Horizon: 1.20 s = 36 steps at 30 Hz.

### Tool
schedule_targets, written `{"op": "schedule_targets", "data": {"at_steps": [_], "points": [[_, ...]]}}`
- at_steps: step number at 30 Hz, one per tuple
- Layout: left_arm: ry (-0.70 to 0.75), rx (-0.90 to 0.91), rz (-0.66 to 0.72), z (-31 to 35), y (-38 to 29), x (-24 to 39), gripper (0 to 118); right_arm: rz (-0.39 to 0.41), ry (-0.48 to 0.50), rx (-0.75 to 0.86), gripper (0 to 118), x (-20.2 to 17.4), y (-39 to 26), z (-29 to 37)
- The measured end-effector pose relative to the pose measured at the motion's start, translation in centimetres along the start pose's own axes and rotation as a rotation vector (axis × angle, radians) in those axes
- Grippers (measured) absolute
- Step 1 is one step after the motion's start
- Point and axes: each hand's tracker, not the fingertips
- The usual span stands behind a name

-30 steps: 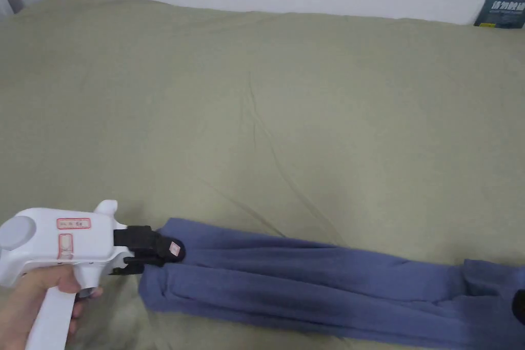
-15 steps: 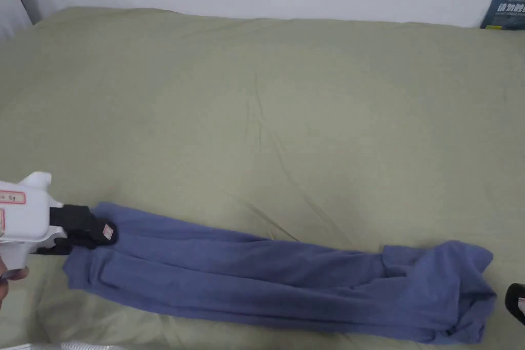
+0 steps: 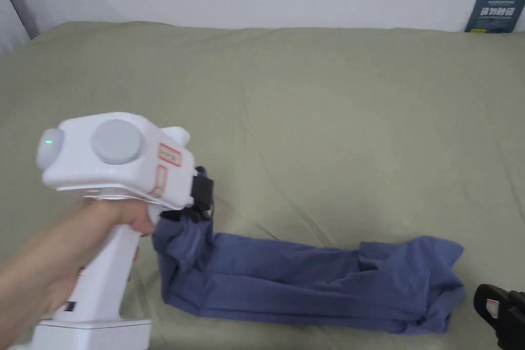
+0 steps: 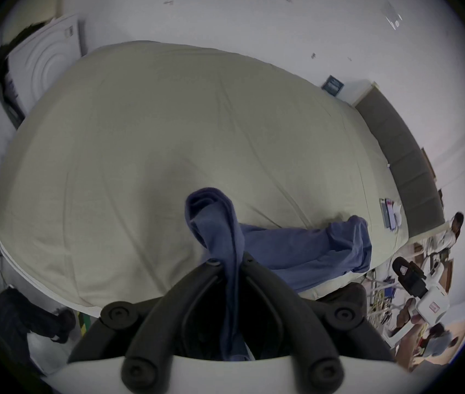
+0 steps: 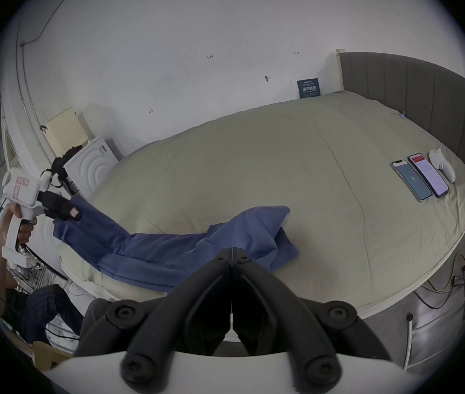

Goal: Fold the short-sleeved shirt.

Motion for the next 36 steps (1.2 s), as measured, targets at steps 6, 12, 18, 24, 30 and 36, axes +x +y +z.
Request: {"op": "schedule_targets", "data": {"at_steps": [6, 12, 18, 24, 30, 36], "points": [[-0.003, -0.073, -0.086, -8.2, -1.0, 8.2, 5, -0.042, 0.000, 0.004, 1, 1.2, -0.6, 0.7], [-0.088, -0.113, -0.058, -16.5, -2.9, 12.5, 113, -0.072, -0.024, -0.011, 1, 2.3, -1.0, 0.8], [-0.120, -0.107, -0.095, -12.6, -3.2, 11.1, 103, -0.077, -0.041, -0.014, 1, 2.6, -0.9, 1.0], [-0.017, 0.074, -0.059, -6.3, -3.4, 3.7, 0, -0.094, -0.016, -0.023, 1, 2.4, -1.1, 0.0], [-0.148, -0.032, -0.001, -9.1, -3.2, 0.3, 0, -0.107, 0.007, -0.039, 1, 1.5, -1.7, -0.8], [-0.423, -0.166, 0.117, -16.6, -4.7, 4.5, 0, -0.115, -0.003, -0.052, 1, 1.5, -2.0, -0.2]]}}
